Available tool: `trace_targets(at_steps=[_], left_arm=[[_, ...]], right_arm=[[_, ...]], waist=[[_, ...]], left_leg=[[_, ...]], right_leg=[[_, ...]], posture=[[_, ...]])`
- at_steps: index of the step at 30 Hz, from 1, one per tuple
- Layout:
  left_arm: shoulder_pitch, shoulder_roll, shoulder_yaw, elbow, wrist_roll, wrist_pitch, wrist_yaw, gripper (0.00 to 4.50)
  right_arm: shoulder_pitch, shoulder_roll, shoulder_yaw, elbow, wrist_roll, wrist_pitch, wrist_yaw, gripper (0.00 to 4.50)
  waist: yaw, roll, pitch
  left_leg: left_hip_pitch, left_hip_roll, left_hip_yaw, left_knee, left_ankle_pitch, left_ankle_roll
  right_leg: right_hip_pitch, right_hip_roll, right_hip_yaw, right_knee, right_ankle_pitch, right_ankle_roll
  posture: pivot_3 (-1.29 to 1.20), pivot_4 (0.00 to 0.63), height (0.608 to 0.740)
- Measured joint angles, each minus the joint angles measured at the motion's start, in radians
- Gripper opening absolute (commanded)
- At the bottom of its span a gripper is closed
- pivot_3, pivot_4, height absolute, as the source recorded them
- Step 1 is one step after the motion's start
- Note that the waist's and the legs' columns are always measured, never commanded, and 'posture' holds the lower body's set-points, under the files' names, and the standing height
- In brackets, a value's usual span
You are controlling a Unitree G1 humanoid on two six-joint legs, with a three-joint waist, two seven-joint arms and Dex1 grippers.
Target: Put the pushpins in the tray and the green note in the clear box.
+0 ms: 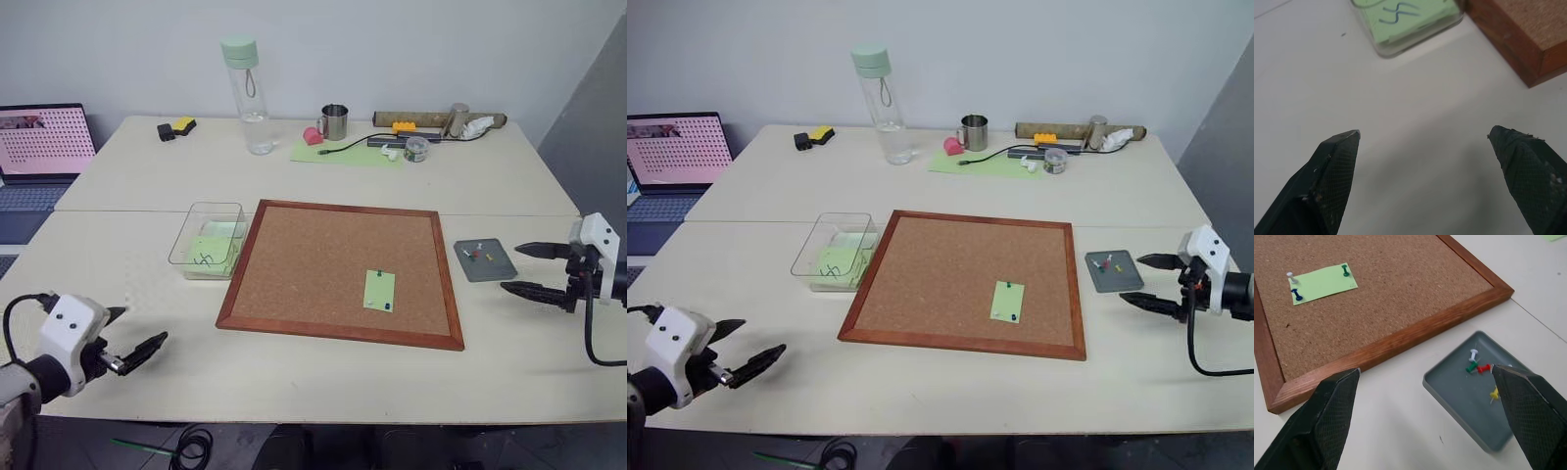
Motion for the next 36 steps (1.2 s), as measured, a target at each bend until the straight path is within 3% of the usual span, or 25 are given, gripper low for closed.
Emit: trace_targets(at_steps=[1,6,11,17,22,25,36], left_arm=[[-0.019,0.004,-0.011,-0.002,-0.007,0.005,-0.005,4.1],[-0.135,0.033,-0.078,-0.066,-0.041,0.046,-0.029,3.05],[-0.281,0.028,-0.231,-0.145,-0.062,0.094,-0.025,2.1],[-0.447,-0.048,-0.446,-0.099,-0.022,0.091,-0.008,0.96],[-0.587,-0.21,-0.648,0.036,0.075,0.018,0.011,0.09],[-0.616,-0.274,-0.72,0.124,0.121,-0.032,0.021,0.01],[-0.669,-0.386,-0.737,0.331,0.211,-0.169,0.082,0.01]], right_arm=[[0.008,0.0,-0.004,-0.01,0.004,0.005,-0.001,4.5],[0.049,-0.001,-0.018,-0.062,0.019,0.03,-0.007,4.5],[0.058,0.003,-0.025,-0.156,0.05,0.064,-0.022,4.5],[0.03,0.037,0.005,-0.25,0.075,0.099,-0.042,4.5],[-0.047,0.152,0.125,-0.303,0.055,0.117,-0.095,4.5],[-0.09,0.218,0.206,-0.294,0.013,0.125,-0.141,4.5],[-0.254,0.408,0.368,-0.019,-0.161,0.04,-0.257,4.5]], waist=[[0.001,0.0,0.0],[0.003,0.0,0.0],[0.001,0.0,0.0],[-0.001,0.0,0.0],[0.001,-0.002,0.0],[-0.001,-0.002,0.0],[0.004,-0.002,0.0]], left_leg=[[0.0,0.0,0.0,0.0,0.0,0.0],[-0.001,0.0,0.0,0.001,0.0,0.0],[-0.001,0.0,-0.001,0.001,0.0,0.0],[-0.001,0.0,0.0,0.001,0.0,0.0],[-0.001,-0.001,-0.001,0.002,0.0,0.0],[-0.003,-0.001,-0.001,0.003,0.001,-0.001],[-0.002,-0.001,-0.001,0.003,0.001,-0.001]], right_leg=[[0.0,0.0,0.0,0.0,0.0,0.0],[0.0,0.0,0.0,0.0,0.0,0.0],[0.0,0.0,0.0,0.001,0.0,0.0],[-0.001,0.001,0.0,0.001,0.0,0.0],[0.0,0.001,0.0,0.002,0.0,0.001],[-0.002,0.001,-0.001,0.002,0.0,0.001],[-0.002,0.001,-0.001,0.003,0.0,0.001]], posture=[[0.0,0.15,0.74],[0.0,0.15,0.74],[0.0,0.15,0.74],[0.0,0.15,0.74],[0.0,0.15,0.74],[0.0,0.15,0.74],[0.0,0.15,0.74]])
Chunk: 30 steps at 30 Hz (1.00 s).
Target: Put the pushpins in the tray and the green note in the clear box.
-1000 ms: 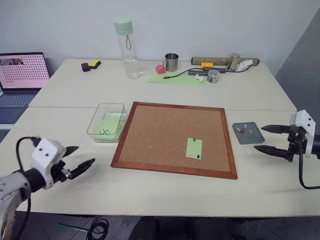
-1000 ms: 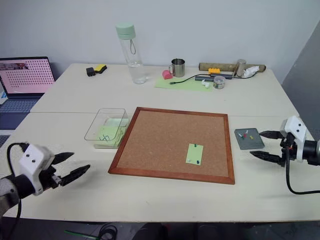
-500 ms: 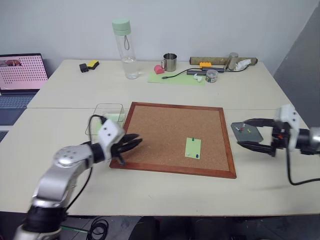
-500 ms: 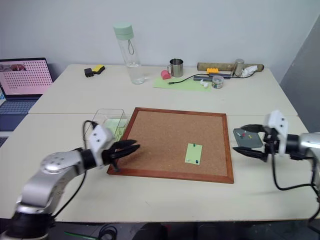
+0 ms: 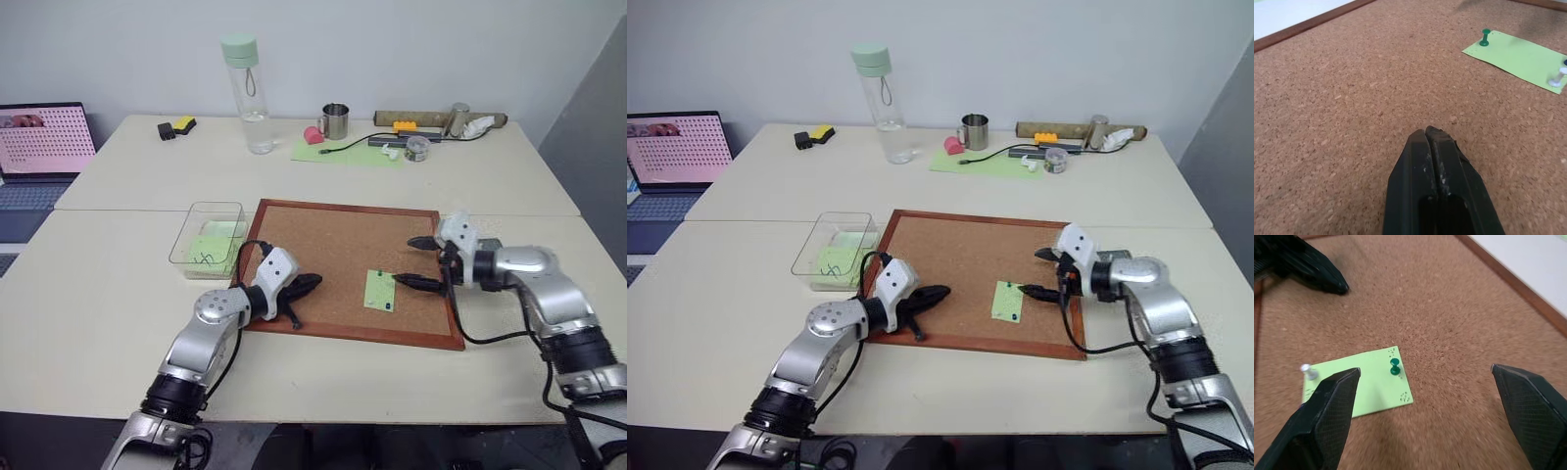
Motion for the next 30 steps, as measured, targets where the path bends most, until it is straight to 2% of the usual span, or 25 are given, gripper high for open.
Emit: trace_targets(at_steps=[6,9,13,17,20,27,29,30], left_arm=[[0.012,-0.004,0.0,-0.009,0.008,-0.001,0.01,0.01],[0.024,-0.004,0.002,-0.026,0.017,0.003,0.016,0.0],[0.036,-0.004,0.002,-0.046,0.02,0.015,0.023,0.0],[0.041,-0.005,0.002,-0.054,0.02,0.02,0.031,0.0],[0.044,-0.005,0.002,-0.059,0.021,0.023,0.034,0.0],[0.048,-0.005,0.002,-0.064,0.021,0.029,0.036,0.0],[0.049,-0.005,0.003,-0.064,0.021,0.029,0.037,0.0],[0.05,-0.005,0.003,-0.064,0.021,0.029,0.038,0.0]], right_arm=[[-0.041,0.069,0.02,0.143,-0.062,-0.118,-0.023,4.5],[-0.044,0.094,0.021,0.195,-0.074,-0.167,-0.027,4.03],[-0.045,0.106,0.016,0.222,-0.075,-0.208,-0.025,3.14],[-0.044,0.122,0.015,0.23,-0.067,-0.211,-0.016,2.23],[-0.044,0.131,0.015,0.23,-0.061,-0.21,-0.003,1.76],[-0.042,0.14,0.016,0.228,-0.059,-0.205,0.027,0.29],[-0.038,0.142,0.016,0.219,-0.057,-0.198,0.036,0.01],[-0.035,0.141,0.016,0.214,-0.054,-0.193,0.036,0.01]], waist=[[0.0,0.0,0.0],[-0.003,0.0,0.0],[-0.004,0.0,-0.001],[-0.005,0.0,-0.001],[-0.005,0.001,-0.001],[-0.005,0.001,-0.001],[-0.005,0.001,-0.001],[-0.005,0.001,-0.001]], left_leg=[[0.0,0.0,0.0,0.0,0.0,0.0],[0.0,0.0,0.0,0.0,0.0,0.0],[0.0,0.0,0.0,0.0,0.0,0.0],[0.001,0.0,0.0,0.0,0.0,0.0],[0.001,0.0,0.0,0.0,0.0,0.0],[0.001,0.0,0.0,0.0,0.0,0.0],[0.001,0.0,0.0,0.0,0.0,0.0],[0.001,0.0,0.0,0.0,0.0,0.0]], right_leg=[[0.0,0.0,0.0,0.0,0.0,0.0],[0.0,0.0,0.0,0.0,0.0,0.0],[0.0,0.0,0.0,0.0,0.0,0.0],[0.0,0.0,0.0,0.0,0.0,0.0],[0.0,0.0,0.0,0.0,0.0,0.0],[0.0,0.0,0.0,0.0,0.0,0.0],[0.0,0.0,0.0,0.001,0.0,0.0],[0.0,0.0,0.0,0.001,0.0,0.0]], posture=[[0.0,0.15,0.74],[0.0,0.15,0.74],[0.0,0.15,0.74],[0.0,0.15,0.74],[0.0,0.15,0.74],[0.0,0.15,0.74],[0.0,0.15,0.74],[0.0,0.15,0.74]])
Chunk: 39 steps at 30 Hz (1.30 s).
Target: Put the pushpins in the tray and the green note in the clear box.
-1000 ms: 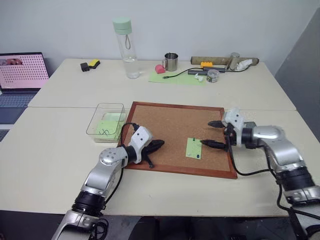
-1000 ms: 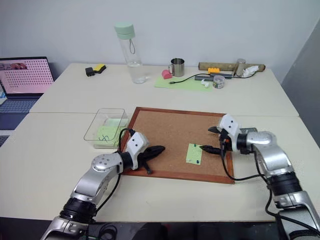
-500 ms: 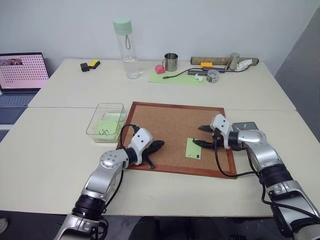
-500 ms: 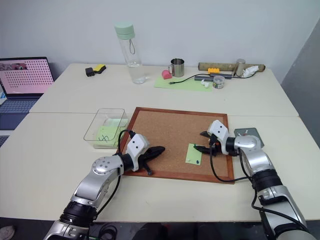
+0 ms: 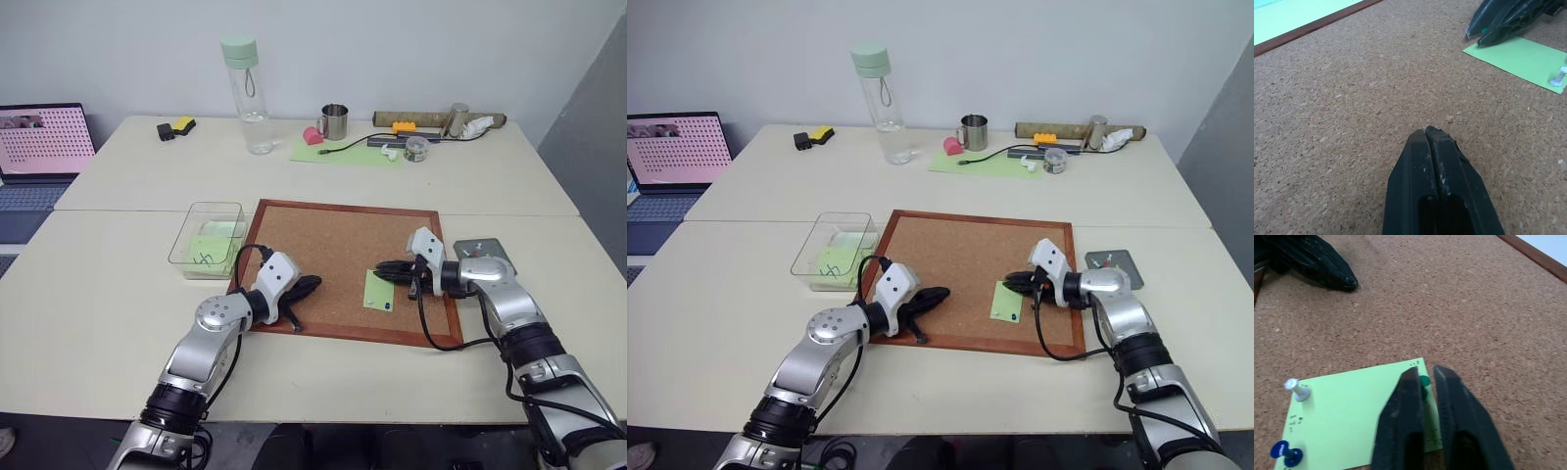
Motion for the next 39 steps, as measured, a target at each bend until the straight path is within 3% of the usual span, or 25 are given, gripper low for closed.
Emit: trace_targets(at_steps=[18,29,35,39], left_arm=[[0.015,-0.022,-0.016,-0.003,0.021,0.0,0.044,0.0],[0.02,-0.021,-0.021,-0.016,0.039,-0.006,0.048,0.0],[0.019,-0.021,-0.025,-0.019,0.046,-0.007,0.047,0.0],[0.019,-0.021,-0.026,-0.022,0.051,-0.007,0.046,0.0]], right_arm=[[0.006,-0.039,-0.1,-0.232,0.169,0.272,0.019,0.01],[0.005,-0.33,-0.198,-0.102,0.098,0.316,-0.041,0.01],[0.008,-0.366,-0.189,0.039,-0.001,0.259,-0.099,0.01],[0.007,-0.364,-0.165,0.12,-0.06,0.215,-0.148,0.92]], waist=[[0.004,0.001,-0.002],[0.007,0.003,-0.004],[0.006,0.004,-0.004],[0.006,0.004,-0.005]], left_leg=[[0.002,0.0,-0.001,0.0,0.0,0.0],[0.002,0.0,0.0,-0.001,0.0,0.001],[0.002,0.0,0.001,-0.001,0.0,0.001],[0.002,0.0,0.001,-0.001,0.0,0.001]], right_leg=[[0.002,0.0,0.0,0.0,0.0,0.0],[0.002,0.0,0.0,-0.001,0.0,0.0],[0.002,0.0,0.001,-0.001,0.0,0.0],[0.003,0.0,0.001,-0.001,0.0,0.0]], posture=[[0.0,0.15,0.74],[0.0,0.15,0.74],[0.0,0.15,0.74],[0.0,0.15,0.74]])
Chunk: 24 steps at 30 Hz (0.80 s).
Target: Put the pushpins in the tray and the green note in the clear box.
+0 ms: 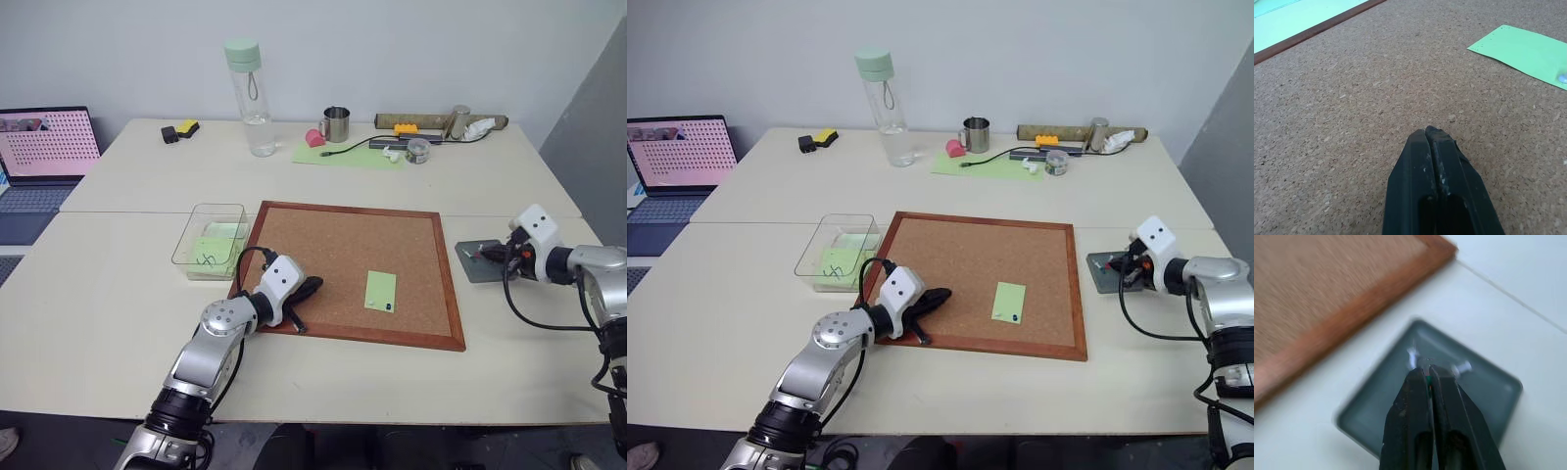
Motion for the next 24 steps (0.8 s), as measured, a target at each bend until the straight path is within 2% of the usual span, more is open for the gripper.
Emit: trace_targets(at_steps=[4,11,17,20,24], left_arm=[[0.006,0.0,0.0,-0.003,0.004,0.001,0.0,0.0],[0.006,0.0,-0.001,-0.003,0.006,0.001,-0.001,0.0],[-0.001,0.0,-0.001,-0.002,0.007,0.001,-0.001,0.0],[-0.003,-0.001,-0.002,0.0,0.007,0.0,-0.003,0.0],[-0.004,-0.001,-0.003,0.002,0.008,-0.001,-0.005,0.0]], right_arm=[[-0.003,0.001,0.0,0.02,-0.014,-0.02,-0.02,1.83],[-0.001,-0.014,-0.009,-0.024,0.004,-0.015,0.019,3.08],[0.0,-0.034,-0.021,-0.031,0.006,-0.034,0.023,4.46],[0.037,-0.051,-0.021,-0.114,0.022,-0.056,0.085,4.46],[0.139,-0.064,-0.015,-0.343,0.114,-0.027,0.229,4.46]], waist=[[0.0,0.0,0.0],[0.0,0.0,0.0],[0.0,0.0,0.0],[0.002,0.001,0.0],[0.003,0.0,0.0]], left_leg=[[0.0,0.0,0.0,0.0,0.0,0.0],[0.0,0.0,0.0,0.0,0.0,0.0],[0.0,0.0,0.0,0.0,0.0,0.0],[0.0,0.0,0.0,0.0,0.0,0.0],[0.0,0.0,-0.001,0.0,0.0,0.0]], right_leg=[[0.0,0.0,0.0,0.0,0.0,0.0],[0.0,0.0,0.0,0.0,0.0,0.0],[0.0,0.0,0.0,0.0,0.0,0.0],[0.0,0.0,0.0,0.0,0.0,0.0],[0.0,0.0,0.0,-0.001,0.0,0.0]], posture=[[0.0,0.15,0.74],[0.0,0.15,0.74],[0.0,0.15,0.74],[0.0,0.15,0.74],[0.0,0.15,0.74]])
